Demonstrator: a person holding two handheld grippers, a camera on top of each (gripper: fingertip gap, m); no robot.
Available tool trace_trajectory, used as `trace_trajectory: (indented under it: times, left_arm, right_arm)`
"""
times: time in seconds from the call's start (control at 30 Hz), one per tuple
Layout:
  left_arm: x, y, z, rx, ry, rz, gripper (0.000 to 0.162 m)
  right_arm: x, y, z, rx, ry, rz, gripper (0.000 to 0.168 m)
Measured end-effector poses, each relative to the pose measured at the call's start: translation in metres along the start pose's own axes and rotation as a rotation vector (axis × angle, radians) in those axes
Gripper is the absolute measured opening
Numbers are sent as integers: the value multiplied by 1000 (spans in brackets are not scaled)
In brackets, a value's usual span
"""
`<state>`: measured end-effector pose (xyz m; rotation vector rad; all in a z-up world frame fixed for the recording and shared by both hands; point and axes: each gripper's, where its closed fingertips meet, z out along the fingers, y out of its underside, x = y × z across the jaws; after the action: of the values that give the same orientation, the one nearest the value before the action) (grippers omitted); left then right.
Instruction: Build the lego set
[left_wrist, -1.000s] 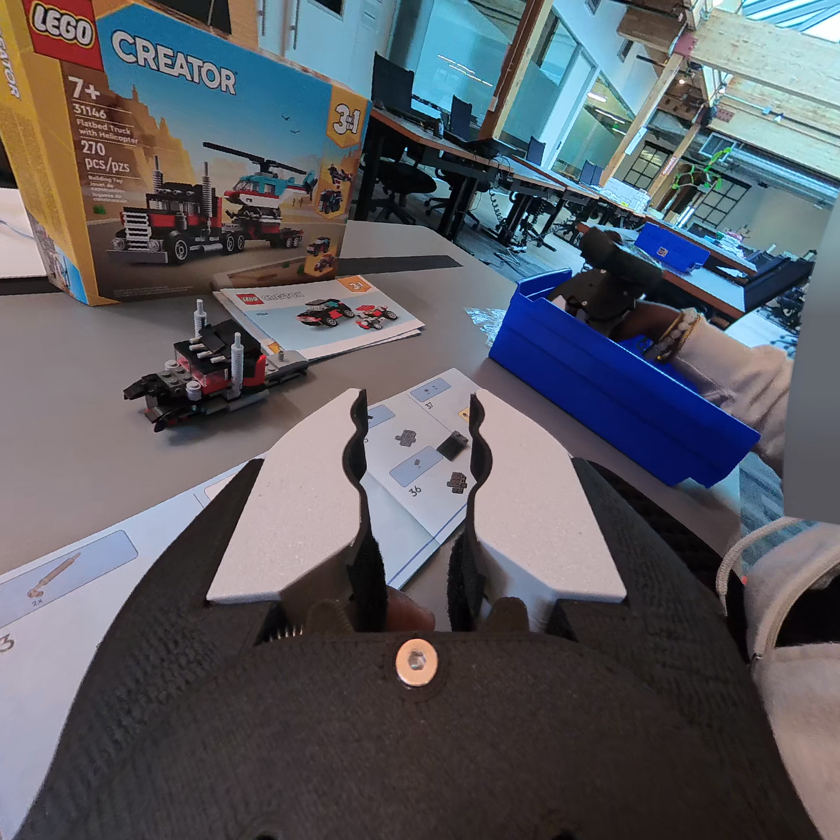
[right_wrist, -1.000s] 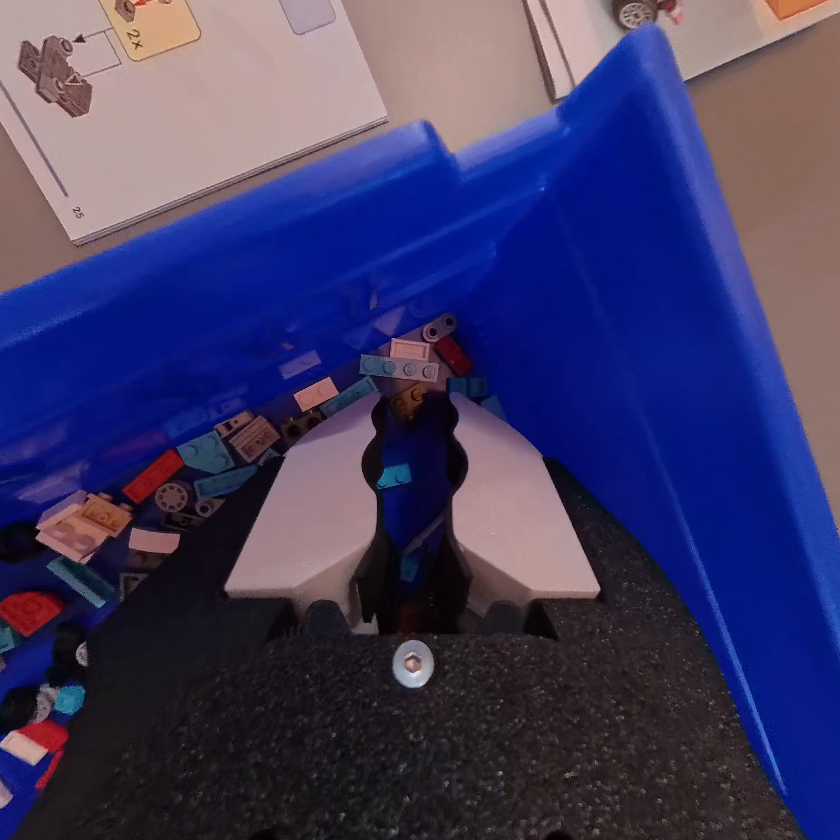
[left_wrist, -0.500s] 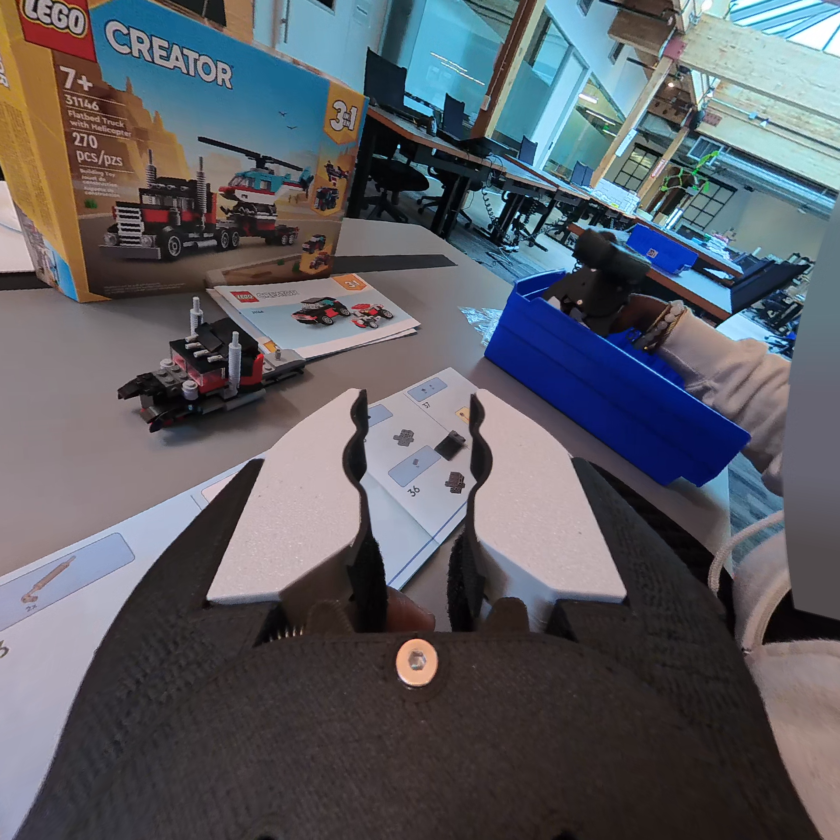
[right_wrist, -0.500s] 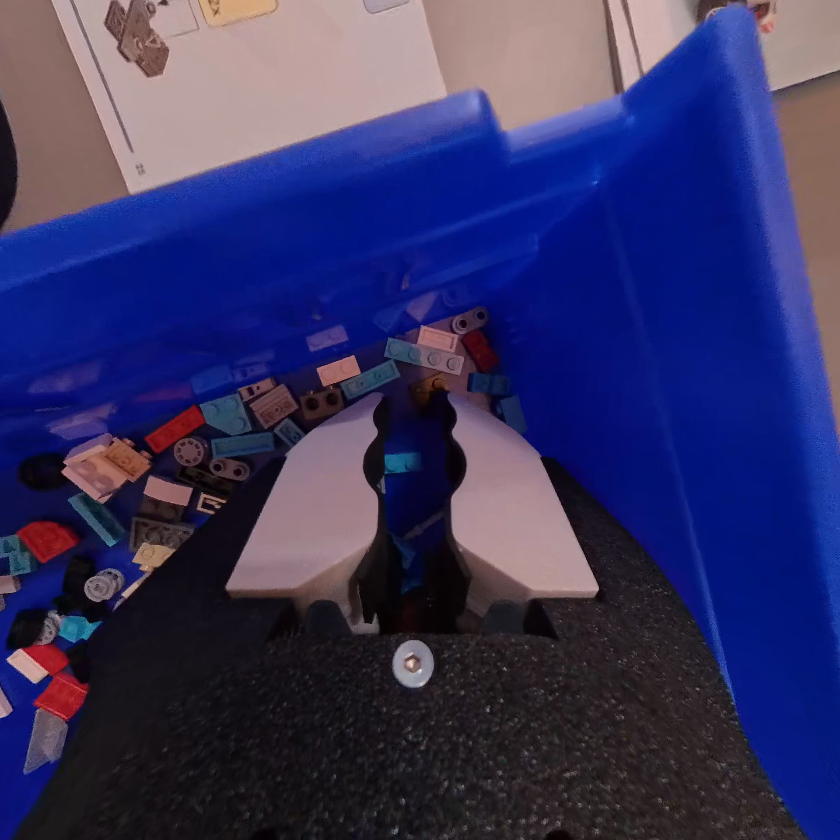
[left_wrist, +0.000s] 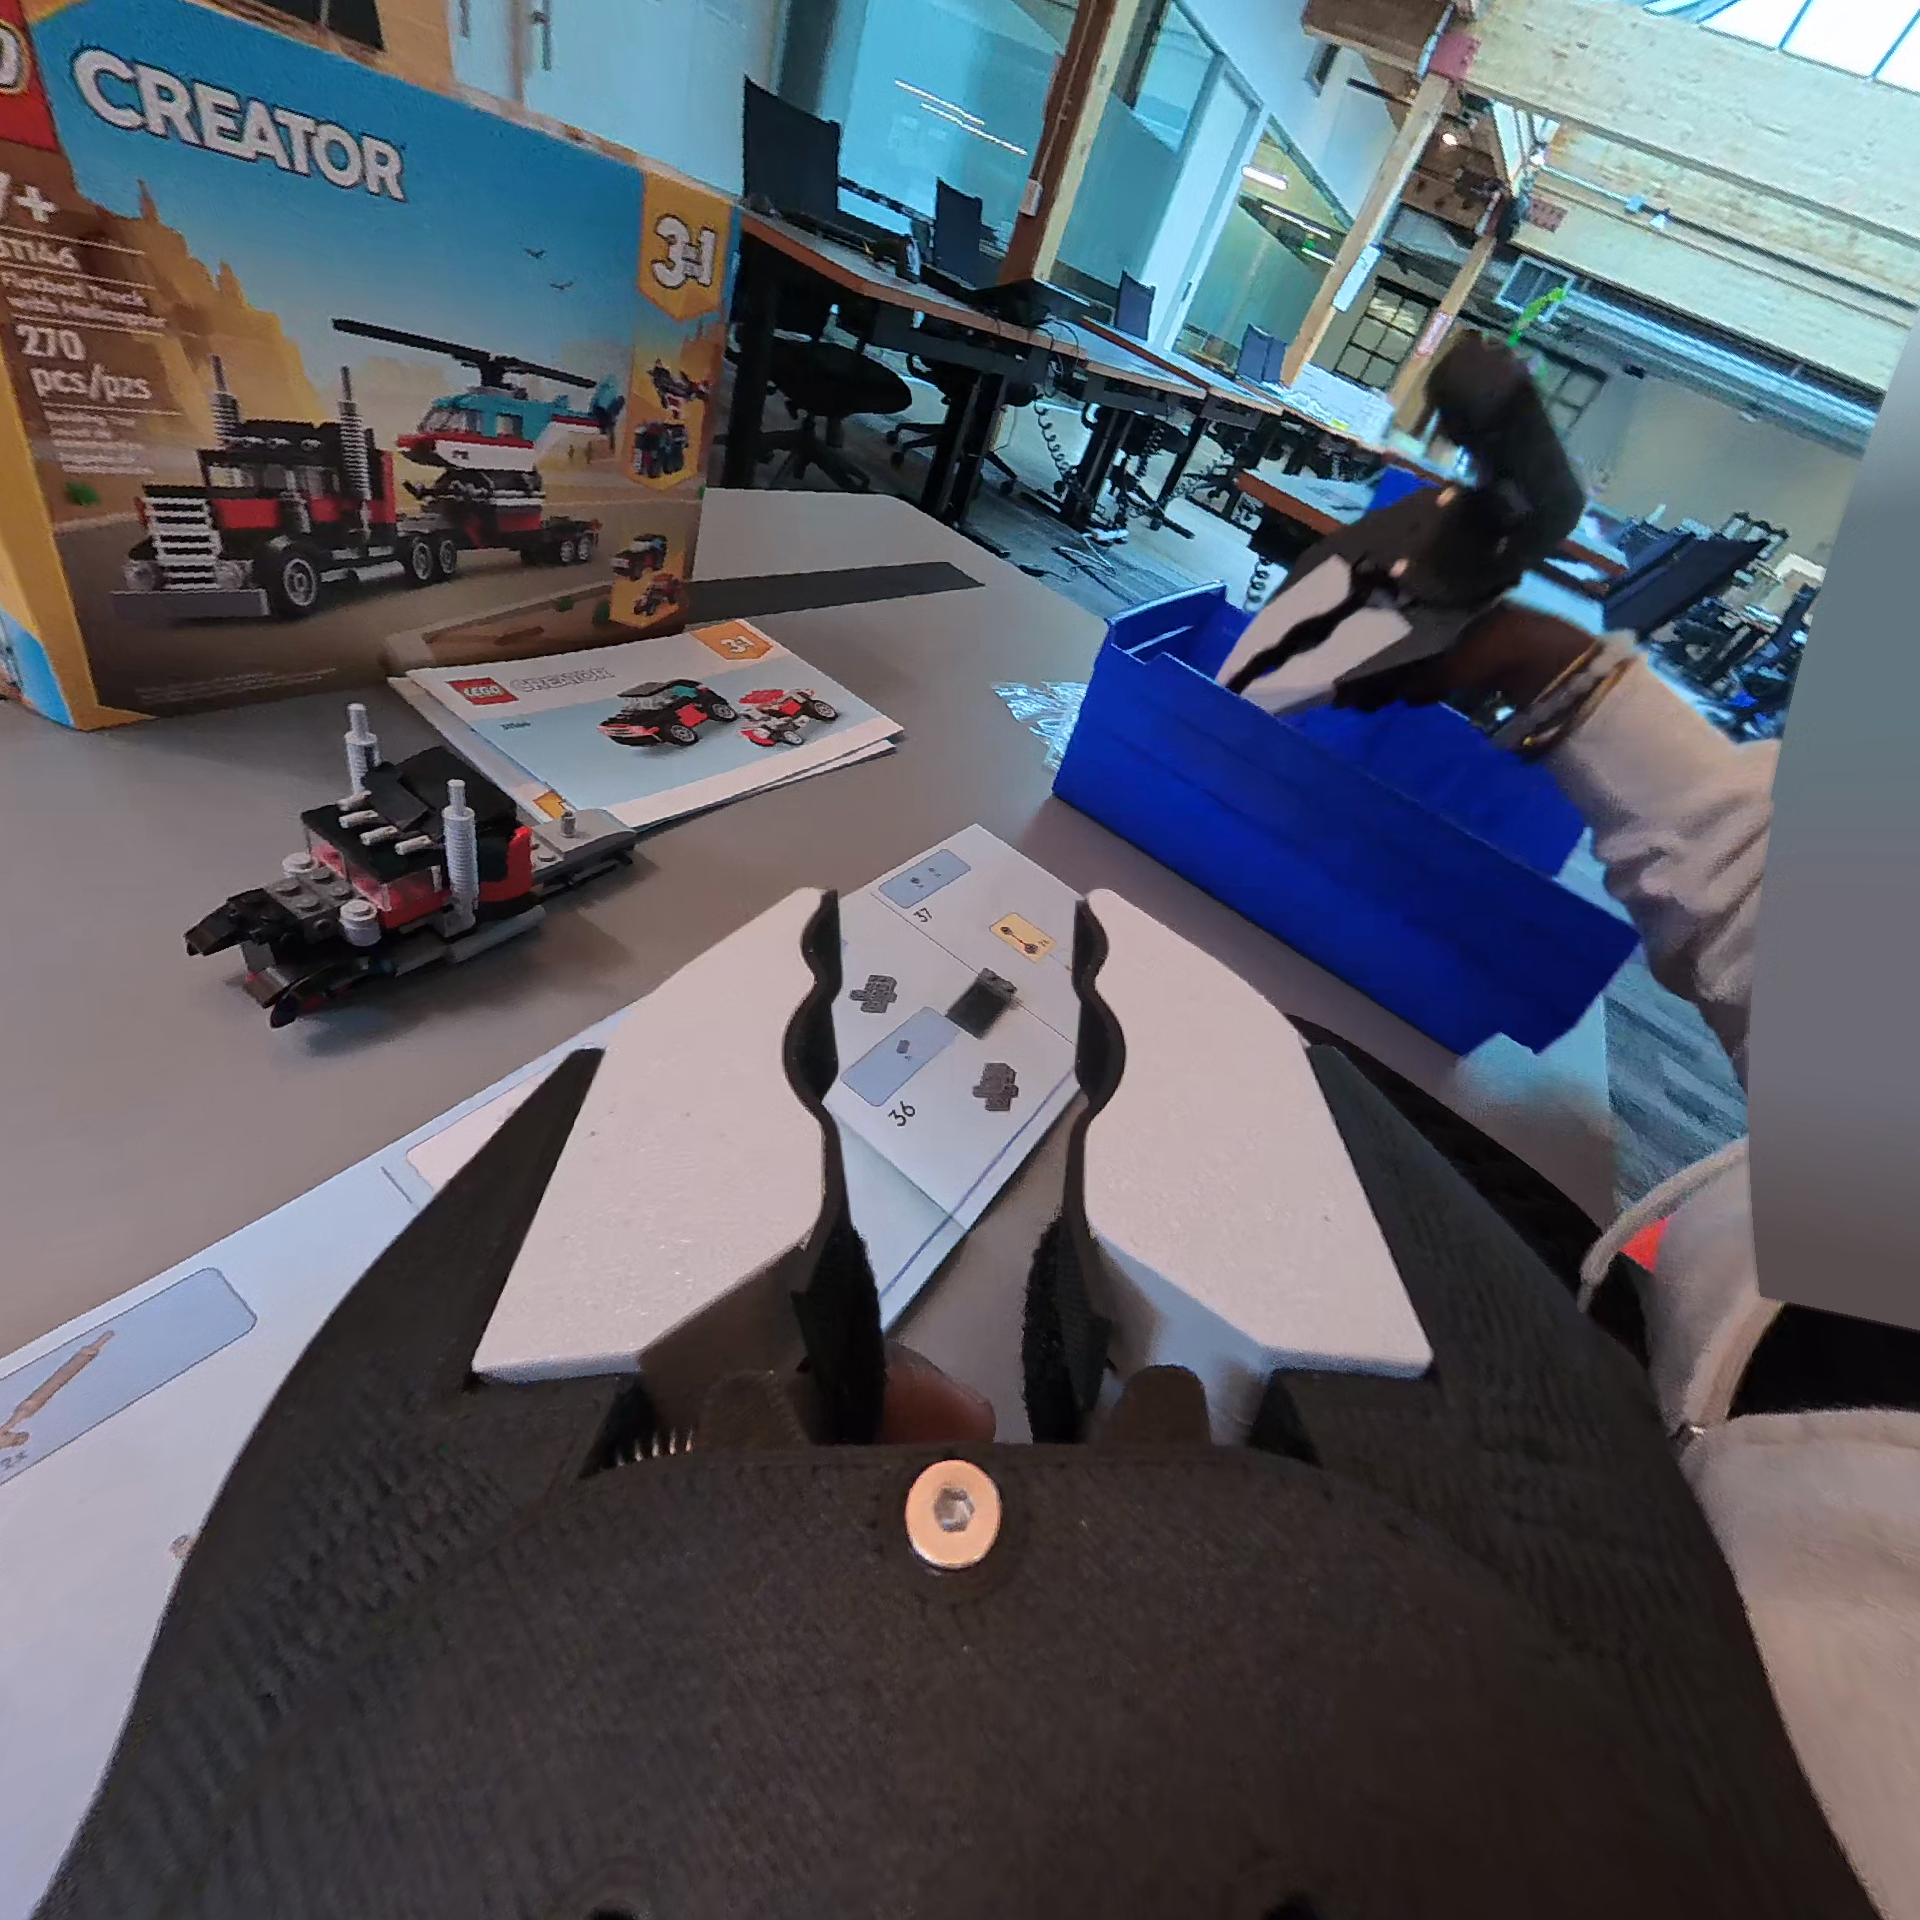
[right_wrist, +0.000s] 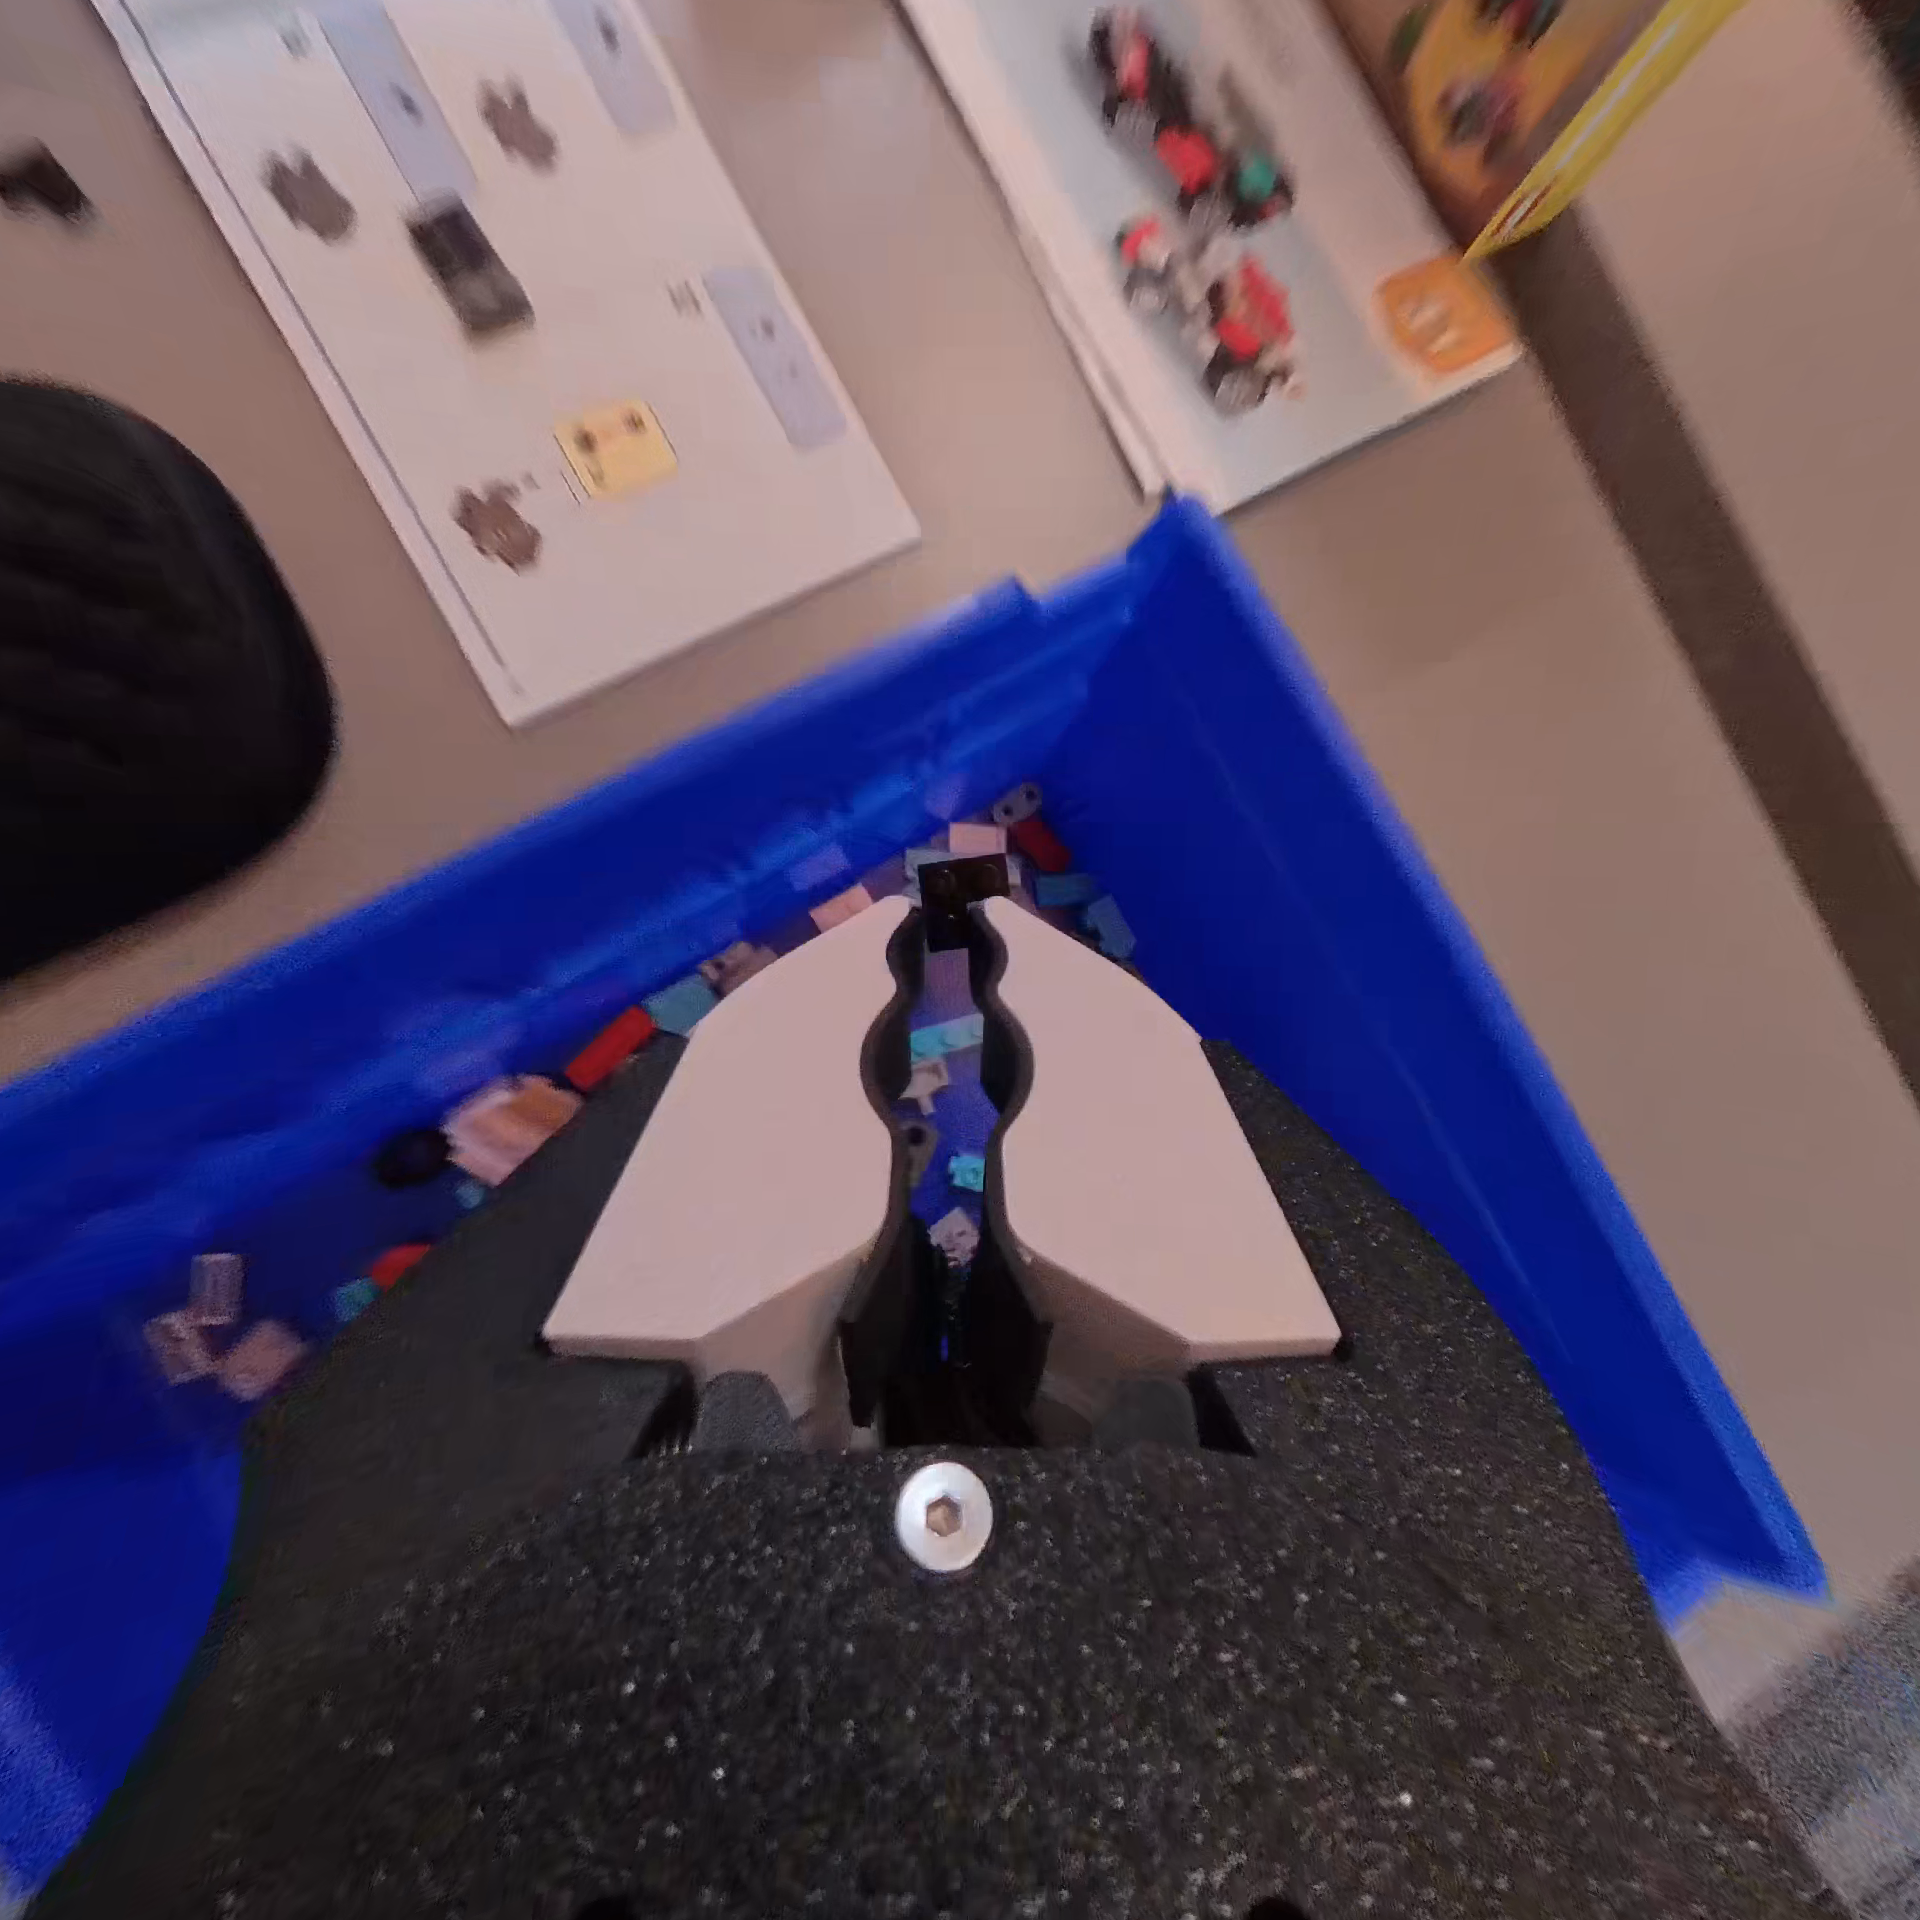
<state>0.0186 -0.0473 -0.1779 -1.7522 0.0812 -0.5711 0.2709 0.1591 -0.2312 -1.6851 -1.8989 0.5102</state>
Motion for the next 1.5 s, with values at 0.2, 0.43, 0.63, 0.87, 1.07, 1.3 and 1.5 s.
trace_trajectory:
  times: [0.2,0.43,0.63,0.87,1.07,1.3,1.5]
  left_arm:
    - [14,18,1,-71,88,72,43]
    - [37,43,10,-194,248,184,43]
    - [48,71,14,-334,349,303,41]
    - [38,81,21,-381,296,327,40]
    - [35,77,61,-452,366,239,54]
    - [23,108,104,-644,377,365,68]
    - [27,122,106,-687,405,329,68]
  right_arm:
    - [-58,-80,-65,199,32,12,9]
    - [-156,-159,-44,327,-106,26,8]
    - [-186,-153,46,257,-156,105,8]
    - [-166,-119,93,134,-96,228,8]
    - [-150,-95,109,47,-82,340,9]
    - [-146,-90,125,0,-119,359,9]
    - [-145,-90,134,-23,-145,375,8]
